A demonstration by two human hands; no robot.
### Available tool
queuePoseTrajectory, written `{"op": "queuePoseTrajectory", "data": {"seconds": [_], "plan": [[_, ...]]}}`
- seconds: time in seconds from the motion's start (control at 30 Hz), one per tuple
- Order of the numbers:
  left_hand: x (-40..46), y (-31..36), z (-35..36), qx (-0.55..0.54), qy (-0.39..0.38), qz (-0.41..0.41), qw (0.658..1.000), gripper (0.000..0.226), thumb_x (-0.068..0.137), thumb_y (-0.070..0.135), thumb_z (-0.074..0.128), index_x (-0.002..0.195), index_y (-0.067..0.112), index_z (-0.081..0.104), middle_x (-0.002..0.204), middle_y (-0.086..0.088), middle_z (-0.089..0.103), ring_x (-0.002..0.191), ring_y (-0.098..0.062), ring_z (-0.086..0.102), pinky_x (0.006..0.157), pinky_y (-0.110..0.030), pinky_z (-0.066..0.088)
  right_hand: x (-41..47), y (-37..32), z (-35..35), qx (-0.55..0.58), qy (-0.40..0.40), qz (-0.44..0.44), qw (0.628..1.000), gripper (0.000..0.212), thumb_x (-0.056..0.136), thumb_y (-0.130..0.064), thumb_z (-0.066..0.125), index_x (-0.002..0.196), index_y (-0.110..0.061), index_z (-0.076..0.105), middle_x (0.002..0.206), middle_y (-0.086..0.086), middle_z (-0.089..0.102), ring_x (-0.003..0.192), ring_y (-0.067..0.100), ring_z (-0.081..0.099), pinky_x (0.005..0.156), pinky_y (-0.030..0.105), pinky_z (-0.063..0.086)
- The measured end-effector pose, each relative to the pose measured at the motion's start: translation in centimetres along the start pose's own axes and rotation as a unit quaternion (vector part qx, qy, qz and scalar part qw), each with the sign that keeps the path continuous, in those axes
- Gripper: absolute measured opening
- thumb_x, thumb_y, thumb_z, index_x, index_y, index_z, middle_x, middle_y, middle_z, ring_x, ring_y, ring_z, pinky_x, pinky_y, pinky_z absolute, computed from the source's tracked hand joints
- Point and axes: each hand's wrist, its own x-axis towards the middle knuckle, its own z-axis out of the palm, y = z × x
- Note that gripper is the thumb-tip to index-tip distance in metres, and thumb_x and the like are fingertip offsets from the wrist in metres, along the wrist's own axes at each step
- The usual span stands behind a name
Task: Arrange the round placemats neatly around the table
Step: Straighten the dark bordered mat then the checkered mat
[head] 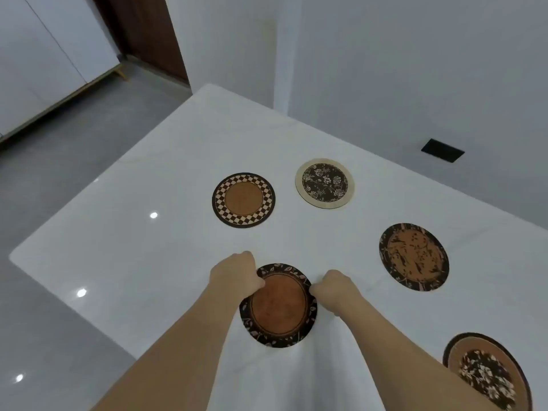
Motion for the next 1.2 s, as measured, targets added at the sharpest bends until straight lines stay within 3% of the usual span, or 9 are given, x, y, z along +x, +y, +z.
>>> {"op": "queuePoseTrajectory", "data": {"seconds": [0.17, 0.3, 0.47, 0.6, 0.7, 0.8, 0.93, 1.07, 1.2], "plan": [[0.4, -1.1, 2.1, -0.048, 0.029, -0.037, 0.998, 0.012, 0.082, 0.02, 0.059, 0.087, 0.013, 0.05, 0.078, 0.002, 0.052, 0.075, -0.018, 0.054, 0.059, -0.027, 0.04, 1.0, 0.4, 3.3, 0.059, 0.045, 0.043, 0.996, 0.019, 0.075, -0.006, 0.048, 0.062, -0.013, 0.035, 0.059, 0.001, 0.044, 0.051, 0.016, 0.041, 0.046, 0.022, 0.031], [0.6, -2.4, 2.1, -0.163, 0.03, -0.038, 0.985, 0.011, 0.089, 0.017, 0.053, 0.09, 0.006, 0.056, 0.091, -0.007, 0.062, 0.082, -0.021, 0.059, 0.07, -0.032, 0.048, 1.0, 0.4, 4.5, 0.091, 0.073, 0.041, 0.992, 0.007, 0.076, -0.001, 0.044, 0.08, -0.006, 0.042, 0.065, 0.002, 0.044, 0.055, 0.016, 0.042, 0.047, 0.024, 0.031], [-0.8, -5.3, 0.4, -0.247, -0.01, -0.048, 0.968, 0.012, 0.088, 0.01, 0.054, 0.077, 0.008, 0.051, 0.079, -0.01, 0.06, 0.066, -0.02, 0.053, 0.062, -0.03, 0.045, -0.4, -1.8, 5.0, 0.091, 0.06, -0.017, 0.994, 0.029, 0.073, 0.002, 0.044, 0.058, -0.015, 0.027, 0.054, 0.0, 0.035, 0.046, 0.015, 0.032, 0.042, 0.022, 0.025], [-2.1, -9.9, -0.9, -0.286, -0.023, -0.077, 0.955, 0.024, 0.086, 0.014, 0.062, 0.066, 0.013, 0.049, 0.07, -0.002, 0.055, 0.062, -0.015, 0.051, 0.06, -0.026, 0.043, -1.9, -4.4, 7.1, 0.113, 0.029, -0.059, 0.991, 0.017, 0.077, 0.002, 0.045, 0.066, -0.01, 0.04, 0.063, 0.006, 0.044, 0.059, 0.019, 0.044, 0.055, 0.027, 0.035], [-3.0, -13.5, -1.5, -0.293, -0.025, -0.092, 0.951, 0.026, 0.086, 0.015, 0.063, 0.065, 0.012, 0.049, 0.069, -0.002, 0.053, 0.06, -0.014, 0.048, 0.056, -0.025, 0.039, -3.0, -5.9, 9.3, 0.123, 0.006, -0.068, 0.99, 0.003, 0.085, -0.005, 0.05, 0.083, -0.008, 0.051, 0.078, 0.003, 0.056, 0.078, 0.021, 0.056, 0.069, 0.032, 0.047], [-3.7, -16.3, -1.3, -0.296, -0.02, -0.101, 0.949, 0.029, 0.087, 0.015, 0.064, 0.063, 0.014, 0.048, 0.066, 0.0, 0.051, 0.059, -0.012, 0.046, 0.056, -0.025, 0.038, -3.6, -7.0, 11.4, 0.104, -0.007, -0.084, 0.991, 0.012, 0.085, -0.005, 0.05, 0.074, -0.009, 0.051, 0.077, 0.006, 0.058, 0.073, 0.021, 0.055, 0.068, 0.031, 0.046], [-4.4, -18.6, -0.9, -0.289, -0.009, -0.105, 0.951, 0.022, 0.087, 0.017, 0.064, 0.069, 0.015, 0.053, 0.076, 0.0, 0.057, 0.069, -0.013, 0.051, 0.061, -0.024, 0.04, -4.0, -8.0, 13.4, 0.087, -0.009, -0.09, 0.992, 0.008, 0.086, -0.006, 0.05, 0.082, -0.008, 0.057, 0.08, 0.005, 0.06, 0.073, 0.019, 0.056, 0.067, 0.03, 0.048], [-4.7, -19.3, -0.3, -0.271, 0.003, -0.096, 0.958, 0.025, 0.09, 0.017, 0.06, 0.067, 0.016, 0.052, 0.073, 0.001, 0.056, 0.064, -0.011, 0.049, 0.059, -0.024, 0.039, -4.1, -8.2, 14.4, 0.065, -0.002, -0.094, 0.993, 0.011, 0.087, -0.007, 0.05, 0.091, -0.004, 0.059, 0.082, 0.003, 0.059, 0.073, 0.017, 0.055, 0.064, 0.027, 0.047], [-4.9, -19.4, 0.0, -0.256, 0.012, -0.094, 0.962, 0.019, 0.091, 0.019, 0.059, 0.073, 0.014, 0.055, 0.084, -0.004, 0.063, 0.073, -0.016, 0.055, 0.067, -0.026, 0.043, -4.1, -8.0, 14.8, 0.04, 0.011, -0.091, 0.995, 0.012, 0.087, -0.007, 0.049, 0.089, -0.002, 0.06, 0.079, 0.004, 0.06, 0.073, 0.02, 0.057, 0.072, 0.034, 0.051]]}}
